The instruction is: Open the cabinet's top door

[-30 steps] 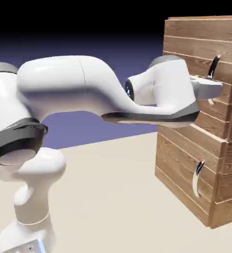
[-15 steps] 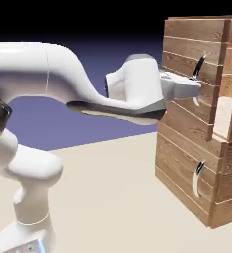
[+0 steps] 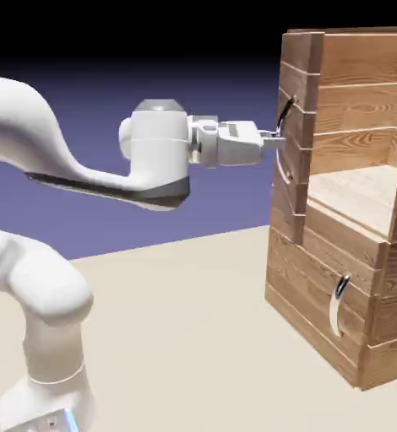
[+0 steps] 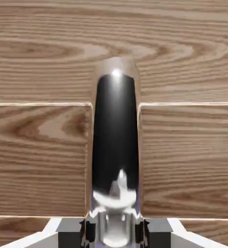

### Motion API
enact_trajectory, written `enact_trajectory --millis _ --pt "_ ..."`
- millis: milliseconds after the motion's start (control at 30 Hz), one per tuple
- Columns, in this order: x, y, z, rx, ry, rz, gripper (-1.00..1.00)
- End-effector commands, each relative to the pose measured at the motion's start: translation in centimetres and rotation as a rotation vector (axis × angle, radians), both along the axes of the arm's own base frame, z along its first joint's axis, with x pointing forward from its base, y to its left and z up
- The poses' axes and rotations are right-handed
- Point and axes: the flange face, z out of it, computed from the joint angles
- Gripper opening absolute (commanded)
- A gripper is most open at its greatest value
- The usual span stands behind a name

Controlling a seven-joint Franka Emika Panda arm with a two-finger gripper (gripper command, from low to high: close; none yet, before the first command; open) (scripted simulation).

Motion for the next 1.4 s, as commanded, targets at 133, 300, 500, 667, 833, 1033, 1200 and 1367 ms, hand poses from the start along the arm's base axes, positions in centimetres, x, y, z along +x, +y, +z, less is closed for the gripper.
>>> enact_trajectory --millis 133,300,500,667,833,1033,1200,1367 --pt "-1.2 1.6 0.1 -0.016 -0.028 -0.065 -1.0" --pt "-0.7 1.4 0.2 -0.027 -0.046 -0.047 -1.0" --pt "-0.3 0.8 0.1 -0.014 -0.02 -0.023 -1.0" --pt "-1.0 1.3 0.0 0.002 0.002 -0.046 -1.0" --pt "-2.1 3.0 0.0 0.001 0.0 -0.101 -1.0" --pt "-3.5 5.4 0.0 0.001 0.0 -0.178 -1.0" --pt "-4.9 8.4 0.0 0.001 0.0 -0.272 -1.0" --pt "-6.2 12.0 0.0 0.001 0.0 -0.376 -1.0"
